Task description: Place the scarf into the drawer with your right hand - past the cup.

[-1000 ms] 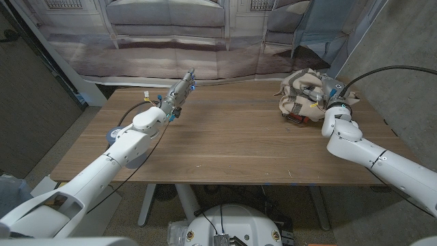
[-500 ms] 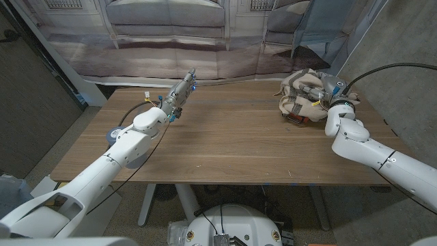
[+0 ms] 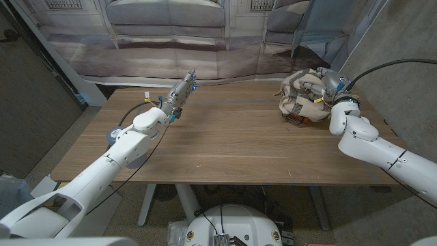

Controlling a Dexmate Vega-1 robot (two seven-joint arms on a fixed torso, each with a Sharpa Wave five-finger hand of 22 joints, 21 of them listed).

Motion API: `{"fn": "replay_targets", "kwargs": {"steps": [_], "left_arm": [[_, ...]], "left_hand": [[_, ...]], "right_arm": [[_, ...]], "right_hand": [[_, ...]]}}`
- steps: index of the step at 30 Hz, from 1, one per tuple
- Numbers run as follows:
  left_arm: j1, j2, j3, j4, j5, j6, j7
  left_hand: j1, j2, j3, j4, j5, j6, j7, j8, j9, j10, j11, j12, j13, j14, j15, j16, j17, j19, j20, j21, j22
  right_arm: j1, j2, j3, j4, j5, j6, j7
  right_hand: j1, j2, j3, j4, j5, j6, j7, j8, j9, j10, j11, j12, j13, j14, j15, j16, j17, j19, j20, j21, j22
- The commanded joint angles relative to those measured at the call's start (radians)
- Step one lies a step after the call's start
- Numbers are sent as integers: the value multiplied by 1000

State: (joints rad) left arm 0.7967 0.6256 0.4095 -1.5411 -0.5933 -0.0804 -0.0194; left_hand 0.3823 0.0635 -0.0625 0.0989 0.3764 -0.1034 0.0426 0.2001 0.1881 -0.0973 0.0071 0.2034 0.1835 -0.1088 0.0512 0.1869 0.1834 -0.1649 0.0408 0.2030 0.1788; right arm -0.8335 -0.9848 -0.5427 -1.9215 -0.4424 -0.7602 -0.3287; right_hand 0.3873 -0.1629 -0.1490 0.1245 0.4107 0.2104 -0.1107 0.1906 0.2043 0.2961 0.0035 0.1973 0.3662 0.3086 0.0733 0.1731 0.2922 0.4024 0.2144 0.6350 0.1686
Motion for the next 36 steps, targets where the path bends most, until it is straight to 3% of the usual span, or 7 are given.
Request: {"fn": "replay_targets", "kwargs": {"steps": [1, 8, 22, 29, 36], "left_arm": [[7, -4, -5, 1, -6, -20, -4], [15, -3, -6, -10, -3, -22, 3], [3, -21, 4, 20, -2, -50, -20], [-6, -27, 6, 48, -5, -53, -30], [-20, -30, 10, 69, -7, -51, -44]], "left_hand": [[5, 9, -7, 3, -5, 3, 3, 0, 2, -7, 0, -1, 4, -10, -3, 4, 3, -10, 2, 0, 5], [5, 9, -8, 3, -6, 4, 3, 0, 2, -7, 0, -1, 4, -11, -4, 3, 3, -11, 2, 0, 5], [6, 10, -11, 3, -6, 5, 4, 0, 2, -7, -1, -1, 4, -11, -4, 3, 3, -12, 2, -1, 5], [7, 11, -12, 3, -6, 5, 4, 0, 2, -7, 1, -1, 4, -12, -3, 3, 3, -13, 3, -1, 5], [7, 11, -13, 3, -6, 5, 4, 0, 2, -7, -2, -1, 4, -13, -2, 3, 3, -14, 3, -1, 5]], "right_arm": [[-16, -41, 46, -64, 11, 15, 41], [-34, -62, 100, -102, 53, 43, 60], [-75, -94, 231, -177, 171, 53, 81], [-58, -110, 243, -208, 178, 17, 90], [-11, -115, 215, -227, 160, -18, 107]], "right_hand": [[-10, 1, -7, -1, 7, 5, -1, 4, 3, -2, 2, 3, -3, -9, 0, 6, -3, 0, -2, -6, 3], [-9, 7, -12, -2, 16, -3, -3, 3, 1, -13, 11, 1, -12, -22, 0, 4, -14, 15, -3, -11, 3], [-12, 15, -19, -1, 24, -3, 0, 5, 0, -14, 9, 4, -23, -31, 2, 6, -27, -4, 0, -32, 3], [-15, 18, -21, 0, 27, 1, -1, 7, 0, -8, 10, 7, -27, -32, 4, 8, -31, -8, 0, -39, 3], [-18, 22, -24, 2, 30, 4, 1, 8, -1, -7, 7, 9, -32, -32, 1, 10, -36, -9, 0, -45, 3]]}}
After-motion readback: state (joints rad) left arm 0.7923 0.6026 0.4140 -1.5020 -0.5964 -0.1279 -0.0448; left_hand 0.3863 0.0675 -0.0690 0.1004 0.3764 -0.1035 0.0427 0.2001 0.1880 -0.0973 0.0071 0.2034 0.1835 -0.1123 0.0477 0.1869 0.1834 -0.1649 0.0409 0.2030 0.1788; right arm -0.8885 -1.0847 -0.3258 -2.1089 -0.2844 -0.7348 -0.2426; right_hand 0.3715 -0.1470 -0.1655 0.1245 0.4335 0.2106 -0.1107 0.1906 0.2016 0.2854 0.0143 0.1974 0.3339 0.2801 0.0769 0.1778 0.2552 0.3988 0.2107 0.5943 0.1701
